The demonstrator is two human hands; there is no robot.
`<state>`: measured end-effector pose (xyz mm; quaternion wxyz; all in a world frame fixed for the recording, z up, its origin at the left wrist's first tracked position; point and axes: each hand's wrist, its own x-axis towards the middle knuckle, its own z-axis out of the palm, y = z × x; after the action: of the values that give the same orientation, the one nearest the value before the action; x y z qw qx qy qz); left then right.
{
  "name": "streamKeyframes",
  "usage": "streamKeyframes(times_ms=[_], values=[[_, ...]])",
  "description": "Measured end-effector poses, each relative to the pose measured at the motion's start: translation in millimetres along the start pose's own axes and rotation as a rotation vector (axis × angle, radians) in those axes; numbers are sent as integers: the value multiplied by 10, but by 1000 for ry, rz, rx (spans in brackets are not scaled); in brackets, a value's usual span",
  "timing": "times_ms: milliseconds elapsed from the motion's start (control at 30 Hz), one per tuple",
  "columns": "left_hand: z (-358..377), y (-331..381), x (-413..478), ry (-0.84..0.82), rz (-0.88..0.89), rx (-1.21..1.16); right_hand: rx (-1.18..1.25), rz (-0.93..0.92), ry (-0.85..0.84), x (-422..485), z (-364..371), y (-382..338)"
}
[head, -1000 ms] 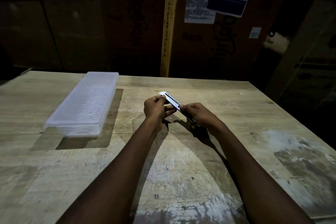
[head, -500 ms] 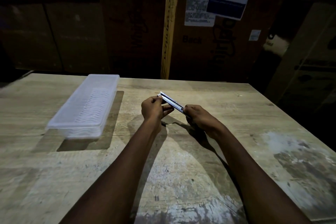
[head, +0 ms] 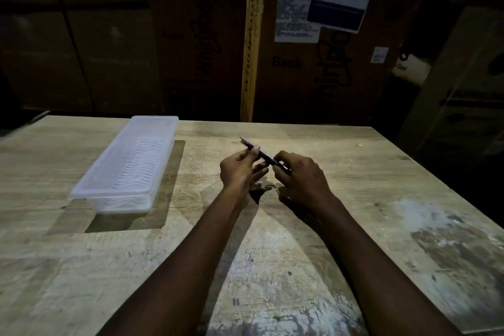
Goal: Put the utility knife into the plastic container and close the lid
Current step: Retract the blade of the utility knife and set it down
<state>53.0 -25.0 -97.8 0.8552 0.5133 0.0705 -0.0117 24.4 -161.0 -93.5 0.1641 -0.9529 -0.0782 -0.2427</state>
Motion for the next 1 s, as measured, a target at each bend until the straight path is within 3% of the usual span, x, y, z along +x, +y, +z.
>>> streamKeyframes(times_ms=[133, 333, 567, 767, 900, 1000], values=[[-24, 26, 34, -37, 24, -36, -176, -176, 147, 9, -37, -17], [-10, 97, -3, -87, -27, -162, -348, -296, 342, 6, -8, -62], [-20, 119, -14, -83, -36, -205, -340, -329, 382, -6, 51, -59], [-29, 115, -32, -80, 44, -165, -235, -226, 364, -26, 55, -80], [-43, 132, -20, -96, 161, 2, 43, -26, 272, -30, 45, -88], [-55, 133, -9, -102, 205, 140, 362, 212, 111, -3, 40, -60]])
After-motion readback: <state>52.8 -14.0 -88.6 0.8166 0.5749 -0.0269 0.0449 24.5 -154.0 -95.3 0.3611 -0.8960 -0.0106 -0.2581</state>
